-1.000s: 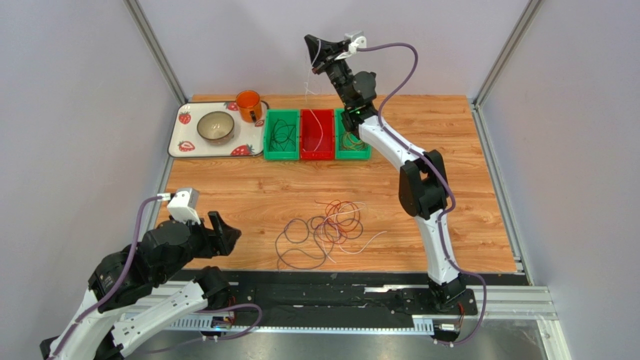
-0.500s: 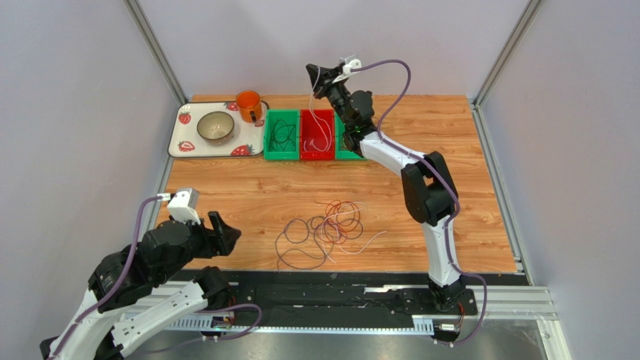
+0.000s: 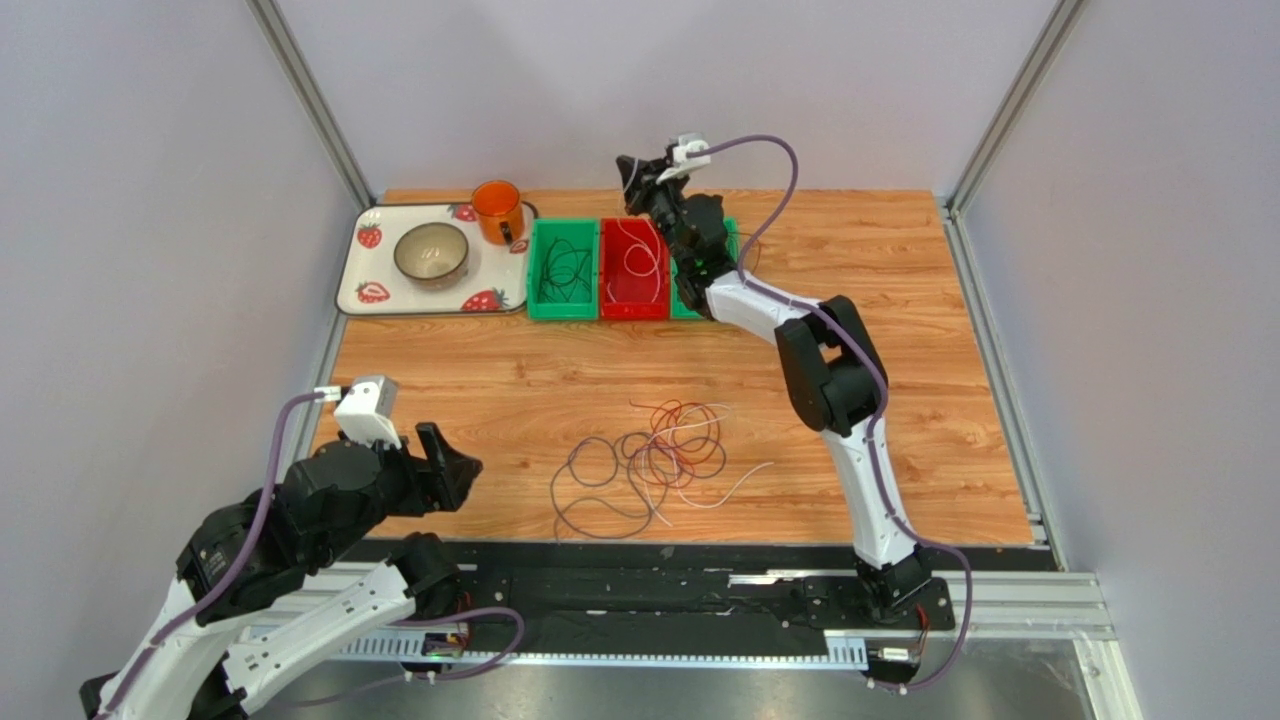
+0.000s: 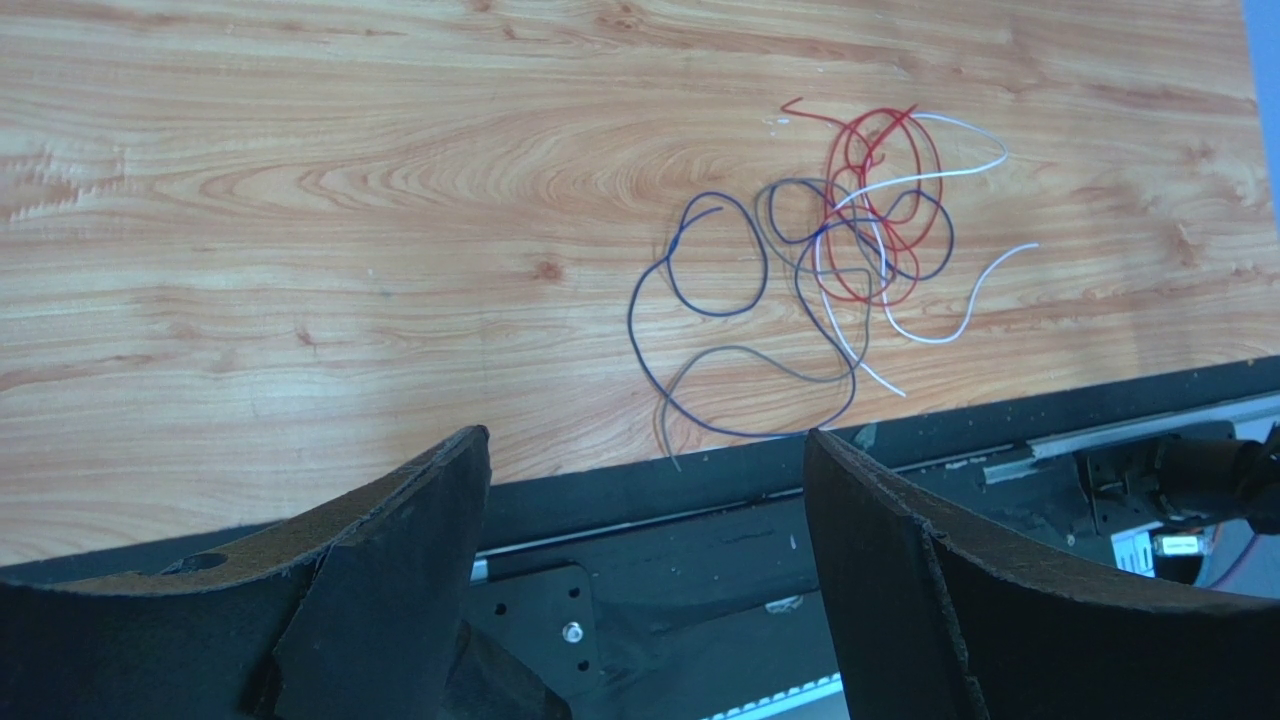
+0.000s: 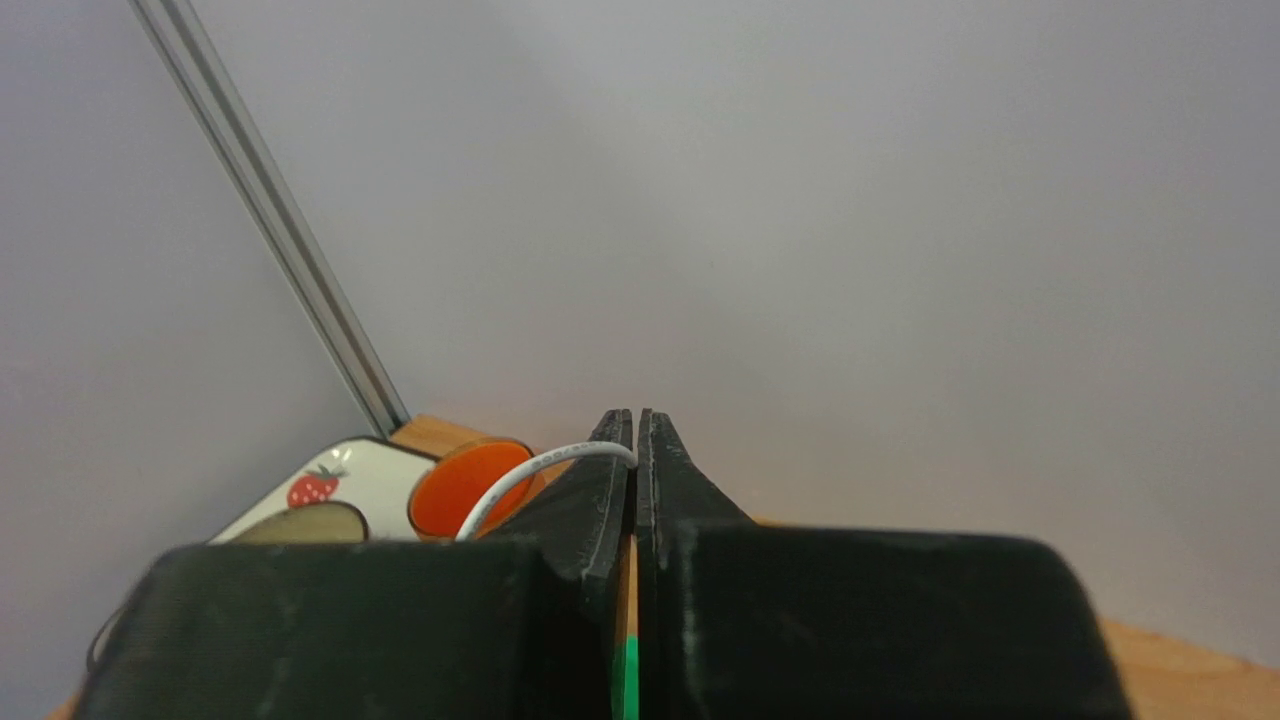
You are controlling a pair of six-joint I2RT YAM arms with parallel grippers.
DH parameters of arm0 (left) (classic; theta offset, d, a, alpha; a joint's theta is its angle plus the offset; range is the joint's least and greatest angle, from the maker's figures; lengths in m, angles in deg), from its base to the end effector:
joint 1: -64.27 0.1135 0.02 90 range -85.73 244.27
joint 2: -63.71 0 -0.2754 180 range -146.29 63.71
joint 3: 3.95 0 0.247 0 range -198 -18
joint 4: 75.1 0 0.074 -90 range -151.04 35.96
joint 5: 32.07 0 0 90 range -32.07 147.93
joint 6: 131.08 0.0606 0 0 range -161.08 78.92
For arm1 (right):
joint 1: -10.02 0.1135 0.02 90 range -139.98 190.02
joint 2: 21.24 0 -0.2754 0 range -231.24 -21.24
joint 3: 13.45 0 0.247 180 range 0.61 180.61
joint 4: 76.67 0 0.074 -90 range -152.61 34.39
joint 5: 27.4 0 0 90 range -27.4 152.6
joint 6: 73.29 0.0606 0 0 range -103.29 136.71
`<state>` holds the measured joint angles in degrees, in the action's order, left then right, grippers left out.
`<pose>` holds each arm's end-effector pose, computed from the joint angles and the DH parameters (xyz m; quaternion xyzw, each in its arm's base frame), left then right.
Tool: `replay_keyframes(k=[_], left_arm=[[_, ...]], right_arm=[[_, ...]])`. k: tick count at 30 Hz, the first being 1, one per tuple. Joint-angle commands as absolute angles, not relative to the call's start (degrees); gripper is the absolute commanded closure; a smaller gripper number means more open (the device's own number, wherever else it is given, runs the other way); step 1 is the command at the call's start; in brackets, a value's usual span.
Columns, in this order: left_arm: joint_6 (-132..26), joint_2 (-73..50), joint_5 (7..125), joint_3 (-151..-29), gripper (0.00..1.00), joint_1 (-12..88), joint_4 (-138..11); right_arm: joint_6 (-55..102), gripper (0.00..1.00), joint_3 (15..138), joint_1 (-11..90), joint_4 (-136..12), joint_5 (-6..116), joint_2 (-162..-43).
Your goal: Untangle the cables
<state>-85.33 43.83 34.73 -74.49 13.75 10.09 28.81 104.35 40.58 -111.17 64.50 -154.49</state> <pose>0.0340 -0.0037 0.3247 -0.0460 0.8709 -0.2150 0.4396 0.4953 0.2901 0.2922 -0.0797 0.5749 0.2872 0.7620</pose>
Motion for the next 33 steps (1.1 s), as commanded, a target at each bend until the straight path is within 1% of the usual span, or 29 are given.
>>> replay_keyframes(k=[1, 4, 7, 8, 11, 15, 19, 20, 24, 25, 26, 27, 30, 33], left_arm=[[-85.38, 43.58, 34.64, -74.52, 0.15, 14.0, 9.8], [-85.29, 43.41, 34.73, -74.61, 0.15, 14.0, 9.8], [-85.38, 43.49, 34.81, -74.52, 0.16, 14.0, 9.8], [-85.2, 43.58, 34.81, -74.52, 0.16, 14.0, 9.8], [-85.11, 43.41, 34.9, -74.52, 0.16, 14.0, 9.71], [-85.11, 43.14, 34.99, -74.43, 0.16, 14.0, 9.71], [-84.94, 42.97, 35.25, -74.52, 0.16, 14.0, 9.63], [-84.94, 43.05, 35.34, -74.52, 0.16, 14.0, 9.62], [-84.76, 43.06, 35.52, -74.43, 0.16, 14.0, 9.45], [-84.67, 42.97, 35.6, -74.43, 0.16, 14.0, 9.45], [-84.59, 42.97, 35.69, -74.34, 0.16, 14.0, 9.36], [-84.5, 42.97, 35.78, -74.43, 0.16, 14.0, 9.36], [-84.32, 42.18, 36.04, -74.43, 0.16, 14.0, 9.27], [-84.41, 41.04, 35.87, -74.43, 0.16, 14.0, 9.45]], right_arm=[[30.68, 1.0, 98.44, 40.51, -112.01, 68.4, -152.99], [32.62, 1.0, 95.19, 40.69, -108.76, 71.48, -151.93], [33.5, 1.0, 91.93, 41.39, -106.3, 70.52, -150.09], [32.89, 1.0, 91.66, 41.83, -102.9, 71.99, -149.13], [34.63, 1.0, 92.98, 42.97, -92.1, 76.65, -147.8], [39.38, 1.0, 92.19, 44.03, -84.43, 76.93, -145.78], [40.26, 1.0, 96.66, 45.43, -74.77, 76.66, -147.79], [41.05, 0.99, 97.54, 45.35, -69.69, 77.02, -148.06], [44.04, 0.85, 99.04, 45.35, -63.5, 75.88, -147.89], [45.0, 0.7, 99.39, 45.43, -61.23, 76.05, -147.63], [45.27, 0.6, 99.66, 45.35, -60.25, 76.31, -147.45], [45.45, 0.53, 100.18, 45.43, -59.02, 76.75, -147.53], [45.45, 0.26, 103.78, 45.26, -54.8, 78.07, -148.59], [45.28, 0.26, 108.27, 45.26, -48.57, 78.6, -149.38]])
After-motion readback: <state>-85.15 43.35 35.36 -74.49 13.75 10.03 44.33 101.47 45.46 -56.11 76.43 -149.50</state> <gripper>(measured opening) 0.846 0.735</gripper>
